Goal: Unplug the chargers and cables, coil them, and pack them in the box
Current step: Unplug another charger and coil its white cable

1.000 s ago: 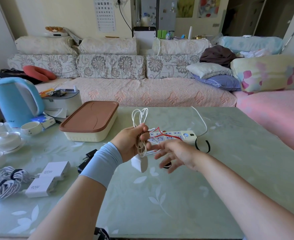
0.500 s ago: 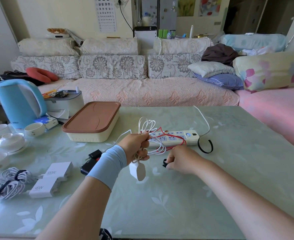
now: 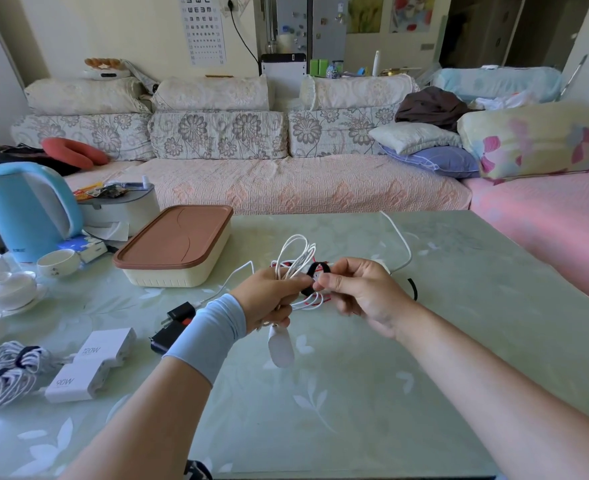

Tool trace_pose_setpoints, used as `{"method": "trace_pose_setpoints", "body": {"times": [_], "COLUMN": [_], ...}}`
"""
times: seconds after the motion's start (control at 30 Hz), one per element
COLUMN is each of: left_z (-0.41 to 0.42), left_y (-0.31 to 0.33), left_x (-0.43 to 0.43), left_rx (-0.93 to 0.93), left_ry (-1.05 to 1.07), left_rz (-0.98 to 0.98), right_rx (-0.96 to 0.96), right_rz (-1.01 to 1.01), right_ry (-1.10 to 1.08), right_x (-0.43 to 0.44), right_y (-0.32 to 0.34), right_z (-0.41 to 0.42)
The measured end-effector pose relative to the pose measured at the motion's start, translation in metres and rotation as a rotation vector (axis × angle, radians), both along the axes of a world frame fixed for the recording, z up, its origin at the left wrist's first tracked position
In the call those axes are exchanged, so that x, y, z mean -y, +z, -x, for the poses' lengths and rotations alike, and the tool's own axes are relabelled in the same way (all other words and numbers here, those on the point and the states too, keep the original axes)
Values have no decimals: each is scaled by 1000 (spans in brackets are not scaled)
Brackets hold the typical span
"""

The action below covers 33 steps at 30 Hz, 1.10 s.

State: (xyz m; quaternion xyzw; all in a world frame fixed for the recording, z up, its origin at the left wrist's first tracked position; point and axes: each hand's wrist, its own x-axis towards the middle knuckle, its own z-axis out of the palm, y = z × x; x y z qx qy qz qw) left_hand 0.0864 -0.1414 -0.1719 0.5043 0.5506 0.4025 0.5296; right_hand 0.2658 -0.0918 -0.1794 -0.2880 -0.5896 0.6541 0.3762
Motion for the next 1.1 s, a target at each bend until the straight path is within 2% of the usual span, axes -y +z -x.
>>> {"method": "trace_pose_setpoints", "body": {"times": [0.1,0.2,0.3,0.5,0.53,0.67,0.77,0.83,0.9,0.97,1.03,1.1], "left_z": [-3,-8,-10,-26,-28,-24,-18,-15,-16,-20,-25,-30], "left_y": [-1,2,5,2,2,1,-3,-5,-6,-7,-11,-15], "left_x": [-2,-2,-1,-1,-2,-6,-8,-9,-11,-13,-14,-14], "left_rx": [-220,-427,-526,-749,-736,-497,-211,-97,-93,-131,-222,-290], "left_ry": [90,151,123,37,67,155,153,120,104,84,52,11], "left_rz": [-61,-144,-200,-358,-367,-301,-114,-5,9,-25,-70,-92], "right_rx": [14,116,200,176,211,229,241,240,200,59,-96,-140], "right_rz": [59,132,125,165,149,122,70,-11,-129,-199,-223,-204], "right_ry": [93,226,300,322,308,152,-76,-244,-391,-454,-385,-246], "right_x": [-7,-13,-12,-10,-12,-16,-20,-22,-22,-17,-7,7], "right_y": [0,-3,-3,0,0,-3,-9,-10,-6,2,13,19], "right_z": [-6,-12,-14,-11,-12,-15,-14,-13,-12,-10,-7,-3]}}
